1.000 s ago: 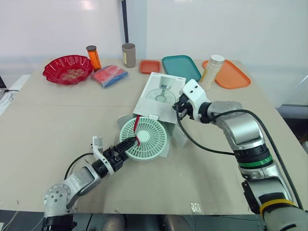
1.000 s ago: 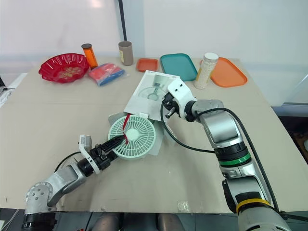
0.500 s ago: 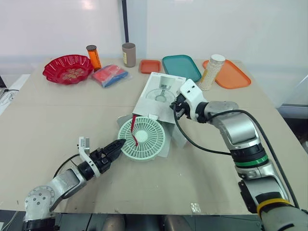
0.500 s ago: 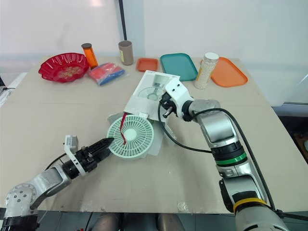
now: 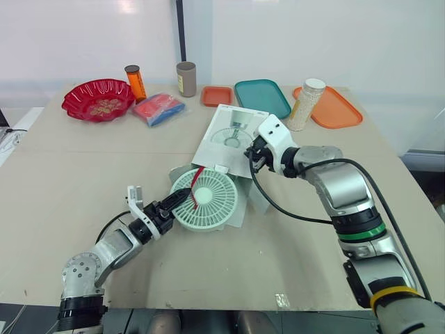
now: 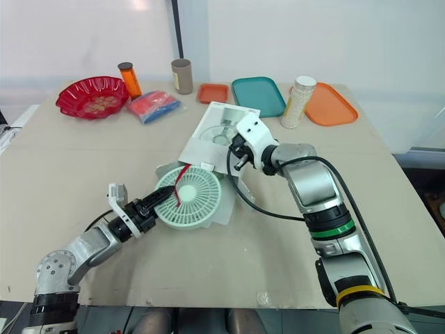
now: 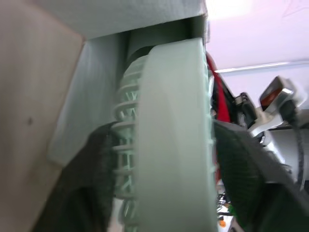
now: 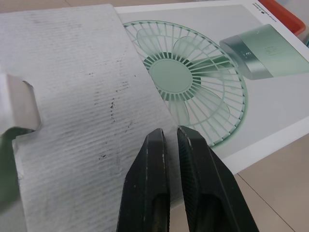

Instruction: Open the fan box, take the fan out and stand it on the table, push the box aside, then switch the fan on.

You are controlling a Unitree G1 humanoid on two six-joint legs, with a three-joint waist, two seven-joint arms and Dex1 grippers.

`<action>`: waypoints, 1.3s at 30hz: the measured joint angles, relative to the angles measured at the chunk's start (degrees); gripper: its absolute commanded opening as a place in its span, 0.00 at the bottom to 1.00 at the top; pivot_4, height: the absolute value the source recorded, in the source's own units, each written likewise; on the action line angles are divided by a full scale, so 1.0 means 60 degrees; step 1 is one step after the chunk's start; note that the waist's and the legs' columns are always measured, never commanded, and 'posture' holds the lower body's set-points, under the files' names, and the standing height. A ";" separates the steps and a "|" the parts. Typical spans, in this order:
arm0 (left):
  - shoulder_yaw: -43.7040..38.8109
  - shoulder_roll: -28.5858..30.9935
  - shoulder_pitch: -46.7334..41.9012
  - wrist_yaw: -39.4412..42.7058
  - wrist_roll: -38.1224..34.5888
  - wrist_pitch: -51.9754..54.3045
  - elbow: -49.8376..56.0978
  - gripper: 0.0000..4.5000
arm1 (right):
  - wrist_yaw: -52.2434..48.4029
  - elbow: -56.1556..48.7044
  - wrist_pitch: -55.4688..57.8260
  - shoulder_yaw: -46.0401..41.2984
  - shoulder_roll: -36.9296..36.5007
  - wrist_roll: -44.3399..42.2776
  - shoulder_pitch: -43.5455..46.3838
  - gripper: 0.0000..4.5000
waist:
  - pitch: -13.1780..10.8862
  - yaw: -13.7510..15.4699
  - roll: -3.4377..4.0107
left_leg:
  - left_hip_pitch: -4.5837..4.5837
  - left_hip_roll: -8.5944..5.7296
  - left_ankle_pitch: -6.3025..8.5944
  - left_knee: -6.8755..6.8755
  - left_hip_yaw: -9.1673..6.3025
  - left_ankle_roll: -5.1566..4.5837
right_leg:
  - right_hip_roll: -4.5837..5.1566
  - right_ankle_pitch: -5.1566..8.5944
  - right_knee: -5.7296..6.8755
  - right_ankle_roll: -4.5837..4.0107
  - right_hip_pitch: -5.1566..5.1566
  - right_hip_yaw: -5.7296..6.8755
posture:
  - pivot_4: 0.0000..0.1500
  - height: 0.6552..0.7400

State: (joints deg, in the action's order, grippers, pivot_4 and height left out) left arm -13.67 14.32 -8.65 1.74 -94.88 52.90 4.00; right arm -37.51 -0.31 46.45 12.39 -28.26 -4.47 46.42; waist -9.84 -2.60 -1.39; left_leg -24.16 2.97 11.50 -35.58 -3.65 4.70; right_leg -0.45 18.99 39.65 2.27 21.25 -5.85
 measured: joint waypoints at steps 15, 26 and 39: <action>0.0053 0.0079 0.0850 -0.0539 -0.0679 0.0078 0.0700 0.38 | 0.0005 -0.0004 -0.0020 0.0006 0.0000 0.0052 -0.0001 0.09 | 0.0001 -0.0012 -0.0001 | 0.0002 0.0002 -0.0001 0.0002 -0.0005 0.0003 | 0.0000 -0.0001 -0.0001 0.0000 -0.0002 0.0002 | 1.00 1.00; 0.0287 0.0291 0.1509 -0.0950 -0.0857 -0.0086 0.1276 0.99 | 0.0007 -0.0001 -0.0095 0.0035 -0.0001 0.0061 -0.0001 0.09 | 0.0001 -0.0006 -0.0001 | 0.0002 0.0001 -0.0001 0.0003 -0.0006 0.0003 | 0.0000 -0.0001 -0.0003 -0.0001 -0.0001 0.0002 | 1.00 1.00; -0.0029 0.1710 0.1683 0.0413 -0.0776 0.0334 0.1005 0.99 | -0.0009 0.0014 -0.0177 0.0038 0.0003 0.0055 0.0001 0.09 | -0.0002 -0.0018 0.0001 | 0.0001 0.0003 -0.0002 0.0018 -0.0006 0.0003 | -0.0002 0.0000 -0.0009 -0.0003 0.0007 0.0003 | 1.00 1.00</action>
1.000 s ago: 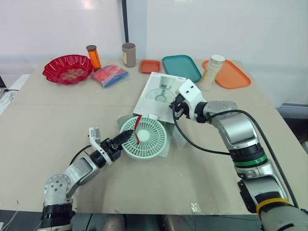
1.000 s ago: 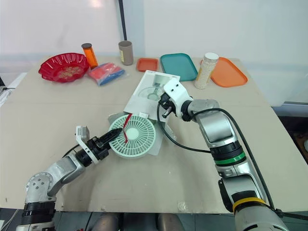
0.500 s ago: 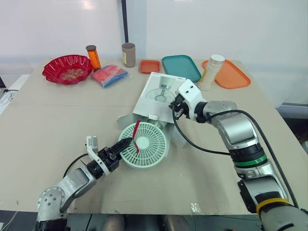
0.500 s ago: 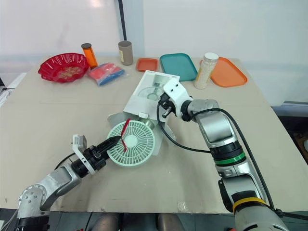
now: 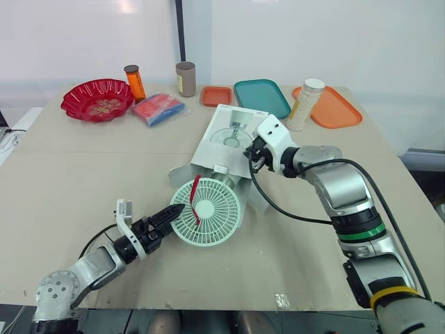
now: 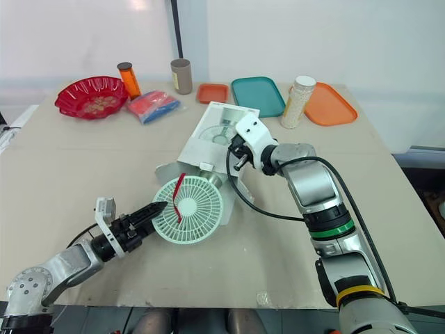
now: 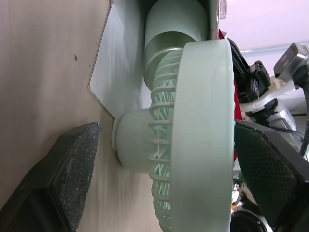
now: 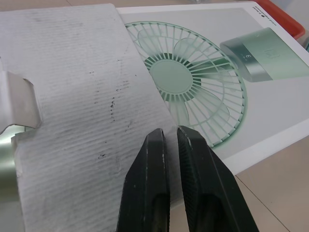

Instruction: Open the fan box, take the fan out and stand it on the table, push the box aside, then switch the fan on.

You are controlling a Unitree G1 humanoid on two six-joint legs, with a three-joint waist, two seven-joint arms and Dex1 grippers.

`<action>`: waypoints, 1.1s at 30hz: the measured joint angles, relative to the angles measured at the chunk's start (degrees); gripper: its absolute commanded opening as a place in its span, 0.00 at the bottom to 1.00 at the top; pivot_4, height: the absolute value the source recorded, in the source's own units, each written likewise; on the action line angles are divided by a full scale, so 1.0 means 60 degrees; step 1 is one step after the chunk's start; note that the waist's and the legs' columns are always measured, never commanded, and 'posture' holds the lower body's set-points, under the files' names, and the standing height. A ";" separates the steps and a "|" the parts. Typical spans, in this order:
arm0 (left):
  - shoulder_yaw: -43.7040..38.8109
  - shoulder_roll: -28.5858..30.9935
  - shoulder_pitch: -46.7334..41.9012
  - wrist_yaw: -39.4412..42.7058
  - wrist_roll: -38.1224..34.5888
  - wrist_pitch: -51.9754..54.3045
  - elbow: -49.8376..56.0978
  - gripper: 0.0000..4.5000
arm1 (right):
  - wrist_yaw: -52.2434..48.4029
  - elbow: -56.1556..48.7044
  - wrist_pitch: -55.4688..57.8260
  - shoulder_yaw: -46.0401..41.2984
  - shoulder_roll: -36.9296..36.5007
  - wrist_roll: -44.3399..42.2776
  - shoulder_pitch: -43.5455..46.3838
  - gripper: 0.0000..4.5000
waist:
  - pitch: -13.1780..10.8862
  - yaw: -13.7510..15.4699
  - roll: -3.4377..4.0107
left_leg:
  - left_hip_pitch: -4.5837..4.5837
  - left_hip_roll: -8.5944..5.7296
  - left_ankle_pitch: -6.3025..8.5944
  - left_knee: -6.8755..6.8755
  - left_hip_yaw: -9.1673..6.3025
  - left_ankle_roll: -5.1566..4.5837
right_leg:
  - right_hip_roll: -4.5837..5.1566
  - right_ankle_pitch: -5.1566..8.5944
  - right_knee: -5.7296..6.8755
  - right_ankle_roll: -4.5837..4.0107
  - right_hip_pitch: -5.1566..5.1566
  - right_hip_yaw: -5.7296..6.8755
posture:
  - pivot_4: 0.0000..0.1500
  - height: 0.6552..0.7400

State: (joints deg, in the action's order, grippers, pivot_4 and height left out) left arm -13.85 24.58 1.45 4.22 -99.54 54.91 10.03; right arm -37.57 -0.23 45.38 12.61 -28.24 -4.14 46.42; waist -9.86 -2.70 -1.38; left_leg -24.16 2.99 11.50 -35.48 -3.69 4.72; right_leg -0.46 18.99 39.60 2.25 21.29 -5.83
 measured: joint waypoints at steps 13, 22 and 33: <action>-0.0446 0.1882 -0.0745 0.2093 0.0899 0.0500 -0.0450 0.99 | 0.0025 -0.0050 0.0200 -0.0174 0.0080 -0.0132 -0.0005 0.09 | -0.0009 -0.0012 -0.0003 | -0.0008 0.0005 -0.0001 0.0014 -0.0001 0.0001 | -0.0005 -0.0001 -0.0007 -0.0006 0.0014 0.0003 | 1.00 1.00; -0.0127 0.3665 -0.1302 0.5530 0.5027 -0.0954 -0.0998 0.99 | -0.0175 -0.0455 0.0326 -0.0270 0.0059 -0.0399 -0.0186 0.09 | -0.0045 -0.0002 0.0005 | -0.0013 0.0004 -0.0008 0.0027 0.0002 0.0014 | -0.0004 -0.0002 -0.0016 -0.0012 0.0025 0.0012 | 1.00 1.00; 0.1528 0.4746 -0.1641 0.8919 1.1920 -0.7560 -0.2094 0.99 | -0.0842 -0.1295 0.0075 -0.0879 -0.0262 -0.1371 -0.0474 0.09 | -0.0082 0.0004 0.0006 | -0.0023 0.0016 -0.0008 0.0047 0.0029 0.0012 | 0.0001 -0.0009 -0.0035 -0.0020 0.0043 -0.0001 | 1.00 1.00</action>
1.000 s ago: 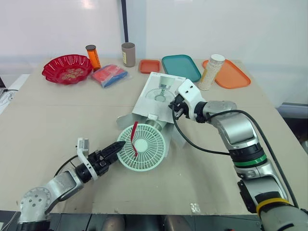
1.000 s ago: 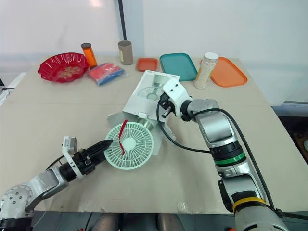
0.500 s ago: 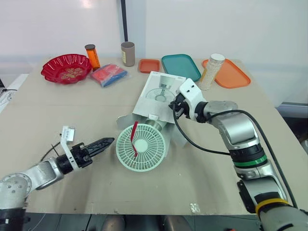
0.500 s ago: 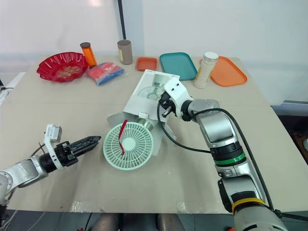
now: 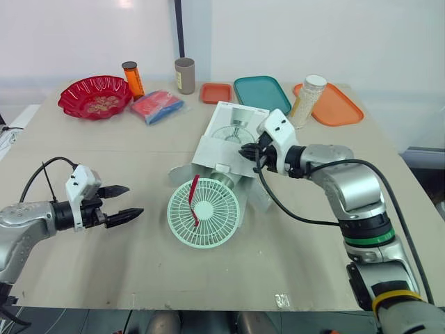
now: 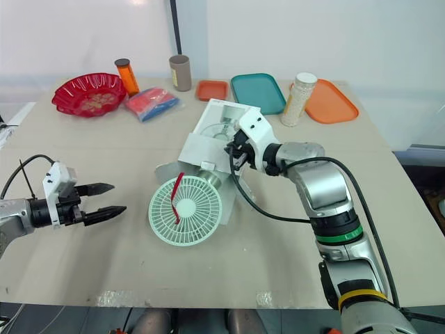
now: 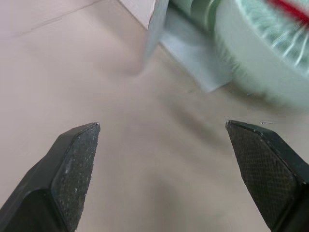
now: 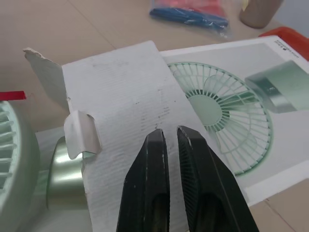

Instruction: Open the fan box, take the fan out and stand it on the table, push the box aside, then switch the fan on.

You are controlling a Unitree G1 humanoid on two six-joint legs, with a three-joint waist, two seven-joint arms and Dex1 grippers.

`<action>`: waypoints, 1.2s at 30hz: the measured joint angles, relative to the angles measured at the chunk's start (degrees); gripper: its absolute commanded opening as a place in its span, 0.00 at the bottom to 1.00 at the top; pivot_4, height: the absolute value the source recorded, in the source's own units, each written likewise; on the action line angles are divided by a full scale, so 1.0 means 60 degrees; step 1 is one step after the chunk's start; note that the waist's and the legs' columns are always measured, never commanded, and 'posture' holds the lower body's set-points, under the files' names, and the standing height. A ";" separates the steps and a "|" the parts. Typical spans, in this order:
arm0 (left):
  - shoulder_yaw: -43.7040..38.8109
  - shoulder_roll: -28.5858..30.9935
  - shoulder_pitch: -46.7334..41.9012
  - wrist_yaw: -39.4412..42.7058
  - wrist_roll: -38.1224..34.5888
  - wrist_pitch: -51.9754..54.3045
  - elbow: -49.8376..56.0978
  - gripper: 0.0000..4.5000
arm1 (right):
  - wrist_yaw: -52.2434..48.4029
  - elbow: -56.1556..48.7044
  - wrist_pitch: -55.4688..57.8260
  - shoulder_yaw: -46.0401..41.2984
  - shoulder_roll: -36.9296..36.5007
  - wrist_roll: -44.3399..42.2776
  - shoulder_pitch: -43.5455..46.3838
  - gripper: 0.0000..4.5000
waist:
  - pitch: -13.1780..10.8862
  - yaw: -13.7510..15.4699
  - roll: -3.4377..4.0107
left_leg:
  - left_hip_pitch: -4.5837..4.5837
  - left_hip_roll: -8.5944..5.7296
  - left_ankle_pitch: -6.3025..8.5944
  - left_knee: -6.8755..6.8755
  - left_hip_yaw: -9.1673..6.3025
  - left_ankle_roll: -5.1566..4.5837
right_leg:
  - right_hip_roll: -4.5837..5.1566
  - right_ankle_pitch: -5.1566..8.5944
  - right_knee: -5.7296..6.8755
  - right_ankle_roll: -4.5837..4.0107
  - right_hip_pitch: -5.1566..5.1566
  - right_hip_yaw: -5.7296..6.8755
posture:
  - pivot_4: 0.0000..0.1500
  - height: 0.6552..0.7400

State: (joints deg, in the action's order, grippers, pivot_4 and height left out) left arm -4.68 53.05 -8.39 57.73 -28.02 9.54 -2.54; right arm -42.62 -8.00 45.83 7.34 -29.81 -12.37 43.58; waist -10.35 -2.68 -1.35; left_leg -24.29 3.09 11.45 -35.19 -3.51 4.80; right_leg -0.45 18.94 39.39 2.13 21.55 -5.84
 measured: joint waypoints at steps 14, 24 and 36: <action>0.0505 -0.1086 -0.1419 0.0001 0.3681 -0.8910 -0.2839 0.99 | -0.1164 -0.1000 -0.0589 -0.1189 -0.0328 -0.2015 -0.1356 0.09 | -0.0006 0.0000 -0.0010 | -0.0007 0.0012 0.0004 -0.0022 0.0000 -0.0008 | -0.0009 -0.0013 0.0012 -0.0004 -0.0001 0.0007 | 1.00 1.00; 0.0587 -0.1638 -0.3047 -0.1593 0.6190 -1.5088 -0.5634 0.99 | -0.2696 -0.1628 -0.1141 -0.1539 -0.1697 -0.2804 -0.3058 0.09 | -0.0004 0.0045 -0.0011 | -0.0006 0.0005 0.0011 -0.0035 -0.0006 -0.0022 | -0.0004 -0.0013 0.0009 0.0001 -0.0020 0.0016 | 1.00 1.00; -0.0002 -0.2357 -0.3917 -0.4138 0.9656 -1.6847 -0.6141 0.99 | -0.3539 -0.2090 -0.1690 -0.1954 -0.2552 -0.3363 -0.4223 0.09 | -0.0002 0.0050 -0.0012 | 0.0010 -0.0006 0.0001 -0.0051 -0.0008 -0.0035 | 0.0003 -0.0012 0.0049 0.0004 -0.0035 0.0023 | 1.00 1.00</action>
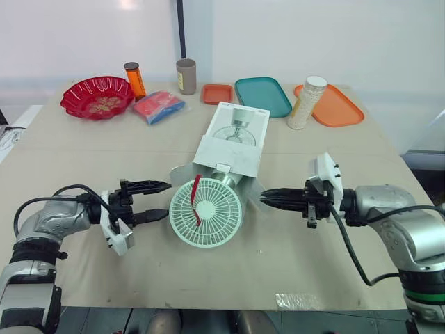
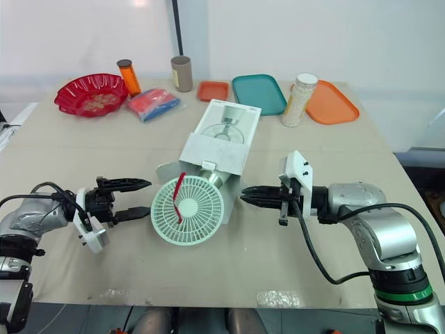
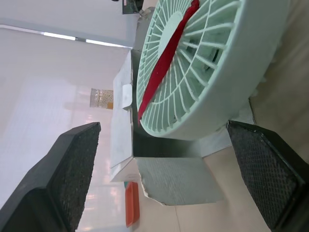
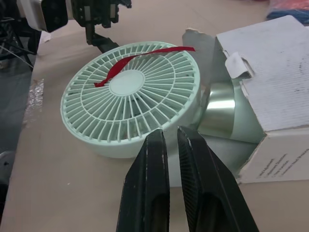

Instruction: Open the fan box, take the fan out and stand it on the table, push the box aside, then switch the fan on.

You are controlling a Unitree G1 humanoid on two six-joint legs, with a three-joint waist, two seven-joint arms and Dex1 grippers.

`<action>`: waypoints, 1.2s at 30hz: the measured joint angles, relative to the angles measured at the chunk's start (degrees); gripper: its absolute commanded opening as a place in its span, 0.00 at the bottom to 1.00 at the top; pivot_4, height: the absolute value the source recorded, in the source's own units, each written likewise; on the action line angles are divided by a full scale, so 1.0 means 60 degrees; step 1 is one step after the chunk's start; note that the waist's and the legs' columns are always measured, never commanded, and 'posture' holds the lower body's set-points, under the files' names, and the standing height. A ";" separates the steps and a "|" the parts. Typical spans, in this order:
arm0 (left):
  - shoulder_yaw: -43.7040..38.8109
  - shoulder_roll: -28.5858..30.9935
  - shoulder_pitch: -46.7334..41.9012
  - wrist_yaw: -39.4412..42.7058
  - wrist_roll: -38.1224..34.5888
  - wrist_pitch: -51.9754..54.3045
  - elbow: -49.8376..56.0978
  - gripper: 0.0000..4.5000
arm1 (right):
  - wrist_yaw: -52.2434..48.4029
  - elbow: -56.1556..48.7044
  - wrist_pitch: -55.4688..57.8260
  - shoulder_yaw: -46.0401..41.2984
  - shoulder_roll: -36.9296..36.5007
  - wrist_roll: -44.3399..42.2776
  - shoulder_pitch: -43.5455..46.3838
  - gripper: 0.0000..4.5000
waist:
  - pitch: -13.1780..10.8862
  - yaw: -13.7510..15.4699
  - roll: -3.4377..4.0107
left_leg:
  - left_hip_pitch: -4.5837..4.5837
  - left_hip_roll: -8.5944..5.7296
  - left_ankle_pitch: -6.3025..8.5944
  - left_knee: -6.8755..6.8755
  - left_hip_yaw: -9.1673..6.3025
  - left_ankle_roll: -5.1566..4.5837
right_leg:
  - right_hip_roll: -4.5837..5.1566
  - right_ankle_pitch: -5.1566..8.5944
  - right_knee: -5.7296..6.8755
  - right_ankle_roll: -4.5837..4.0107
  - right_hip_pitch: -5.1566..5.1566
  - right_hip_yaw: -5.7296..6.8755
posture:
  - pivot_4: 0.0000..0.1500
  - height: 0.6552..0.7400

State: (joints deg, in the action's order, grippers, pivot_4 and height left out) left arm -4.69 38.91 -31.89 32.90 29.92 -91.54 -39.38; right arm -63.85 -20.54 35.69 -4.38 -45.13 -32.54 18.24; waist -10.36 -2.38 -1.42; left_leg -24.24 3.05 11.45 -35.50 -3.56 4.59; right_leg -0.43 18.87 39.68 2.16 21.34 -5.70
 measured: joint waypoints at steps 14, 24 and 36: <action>0.3056 0.1879 -0.0641 -1.2266 0.9936 0.3639 0.1673 0.99 | 0.0597 -0.0513 0.0019 -0.0205 -0.0270 -0.0165 -0.0575 0.09 | 0.0008 0.0003 -0.0009 | 0.0003 -0.0040 -0.0001 -0.0010 -0.0020 0.0001 | 0.0057 0.0014 0.0040 0.0023 0.0001 0.0032 | 1.00 1.00; 0.6024 0.1950 -0.1650 -1.6489 1.1398 0.5805 0.1308 0.99 | 0.0940 -0.0874 0.0177 -0.0228 -0.0430 -0.0177 -0.0745 0.09 | 0.0012 0.0084 -0.0018 | -0.0004 -0.0070 -0.0002 -0.0008 -0.0018 0.0001 | 0.0089 0.0021 0.0045 0.0036 0.0001 0.0046 | 1.00 1.00; 0.8392 0.1662 -0.2772 -1.7708 1.1308 0.6618 0.0248 0.99 | 0.1155 -0.0948 0.0214 -0.0367 -0.0441 -0.0254 -0.0841 0.09 | 0.0017 0.0096 -0.0025 | -0.0004 -0.0082 -0.0004 -0.0012 -0.0016 0.0002 | 0.0099 0.0022 0.0052 0.0038 -0.0001 0.0048 | 1.00 1.00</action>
State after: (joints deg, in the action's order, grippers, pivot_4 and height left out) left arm 45.66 48.89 -48.52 -73.34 97.77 -51.83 -37.90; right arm -56.92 -26.23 36.97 -6.59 -47.77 -34.07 13.19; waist -10.27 -1.80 -1.57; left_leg -24.26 2.56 11.43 -35.57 -3.66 4.60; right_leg 0.16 19.00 39.99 2.39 21.34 -5.41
